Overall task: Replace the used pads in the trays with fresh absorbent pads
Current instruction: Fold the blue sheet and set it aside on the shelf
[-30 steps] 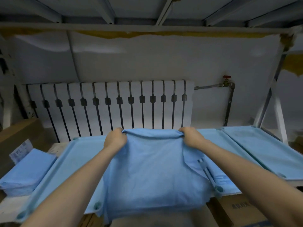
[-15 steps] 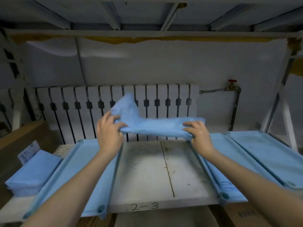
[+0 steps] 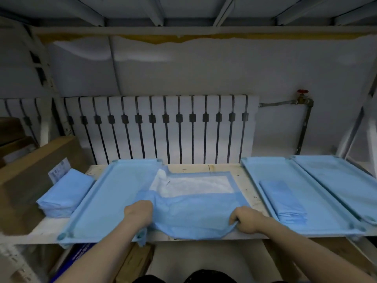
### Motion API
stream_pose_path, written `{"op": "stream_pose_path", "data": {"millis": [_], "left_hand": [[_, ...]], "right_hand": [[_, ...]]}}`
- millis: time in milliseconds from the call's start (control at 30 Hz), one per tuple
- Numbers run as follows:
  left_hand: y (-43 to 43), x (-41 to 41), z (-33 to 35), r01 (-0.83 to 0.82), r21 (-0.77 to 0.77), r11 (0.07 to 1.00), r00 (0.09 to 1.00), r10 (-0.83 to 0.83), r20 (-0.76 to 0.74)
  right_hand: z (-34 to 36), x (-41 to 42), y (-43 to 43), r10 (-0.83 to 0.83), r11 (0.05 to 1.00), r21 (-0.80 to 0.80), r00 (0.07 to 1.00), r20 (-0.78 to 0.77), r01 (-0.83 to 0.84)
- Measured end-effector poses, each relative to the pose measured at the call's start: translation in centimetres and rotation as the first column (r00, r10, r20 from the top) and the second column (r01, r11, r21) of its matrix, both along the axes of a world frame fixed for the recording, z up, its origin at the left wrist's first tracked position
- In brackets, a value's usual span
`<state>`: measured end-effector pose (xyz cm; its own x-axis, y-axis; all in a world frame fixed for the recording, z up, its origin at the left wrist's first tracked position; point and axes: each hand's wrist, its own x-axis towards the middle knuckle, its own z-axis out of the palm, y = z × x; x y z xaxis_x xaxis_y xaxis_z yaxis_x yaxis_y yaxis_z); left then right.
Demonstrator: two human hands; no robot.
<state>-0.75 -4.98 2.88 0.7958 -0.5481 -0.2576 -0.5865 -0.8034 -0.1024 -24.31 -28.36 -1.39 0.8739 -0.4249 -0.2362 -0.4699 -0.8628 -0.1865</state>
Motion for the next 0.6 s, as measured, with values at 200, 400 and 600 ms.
{"op": "stream_pose_path", "data": {"millis": [200,400,600], "left_hand": [[-1.4,-0.1,0.4,0.044,-0.084,0.995,0.996,-0.037,0.077],[-2.9,1.4,-1.4,0.148,-0.184,0.972,0.988,-0.139,0.060],[-5.7,3.0,-2.8,0.271,-0.103,0.957,0.953,-0.252,0.170]], "right_hand": [[0.1,0.8,0.6,0.020,0.998,0.055,0.973,-0.231,-0.008],[-2.5,2.1,-1.2,-0.076,0.995,-0.065,0.995,0.071,0.080],[-3.9,3.7,-3.8,-0.168,0.984,-0.036,0.977,0.135,0.174]]}}
